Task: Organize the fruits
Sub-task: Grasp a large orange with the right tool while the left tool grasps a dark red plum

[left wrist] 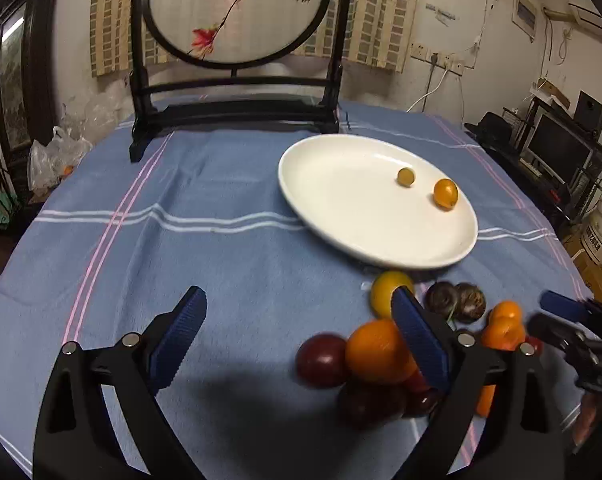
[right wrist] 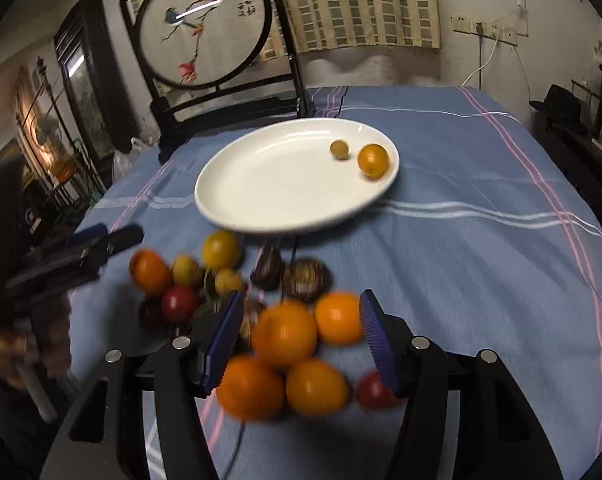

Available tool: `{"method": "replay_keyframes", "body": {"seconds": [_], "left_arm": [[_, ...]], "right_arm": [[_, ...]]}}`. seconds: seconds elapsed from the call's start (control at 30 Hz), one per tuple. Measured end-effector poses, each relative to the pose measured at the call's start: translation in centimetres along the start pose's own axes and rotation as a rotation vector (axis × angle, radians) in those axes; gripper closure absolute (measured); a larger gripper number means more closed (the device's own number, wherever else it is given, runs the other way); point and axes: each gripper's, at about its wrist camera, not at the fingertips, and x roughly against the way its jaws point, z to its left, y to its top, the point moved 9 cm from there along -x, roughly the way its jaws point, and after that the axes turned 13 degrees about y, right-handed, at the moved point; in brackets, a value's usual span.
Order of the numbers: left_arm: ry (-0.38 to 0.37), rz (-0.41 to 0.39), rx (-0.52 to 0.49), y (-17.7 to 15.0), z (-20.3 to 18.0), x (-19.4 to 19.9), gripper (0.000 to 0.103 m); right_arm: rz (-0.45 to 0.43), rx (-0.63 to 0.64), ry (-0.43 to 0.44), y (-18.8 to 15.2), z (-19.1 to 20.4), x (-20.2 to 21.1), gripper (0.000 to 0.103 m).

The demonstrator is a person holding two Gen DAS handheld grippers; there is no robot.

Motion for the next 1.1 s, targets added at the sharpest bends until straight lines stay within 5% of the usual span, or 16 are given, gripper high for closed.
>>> {"method": "replay_keyframes", "body": {"seconds": [0.27,0.6,0.77,1.1], "left_arm": [[-0.004,-0.022,0.026,-1.6,1.4,1.9,0.009],[-0.007,-0.013,-0.024,-4.4,1.3,3.2,0.007],[-0.011,0.008,-0.057,-5.3,0.6,2.7,0.007],[-0.022,0.05,-0.121,-6.8,-0.7,2.4,0.007]], "right_arm": [[0.092,0.025,-0.036,-5.9,0.8,1.5,0.042],[0.153,0.086,0.032,-6.9,4.3,-0.4,0.045],[0.205,0.08,-0.006,-7.2,3.9,-2.8,0.053],[0.155,0.033,-0.017,-5.8,2.8,-3.7,0.06]]}}
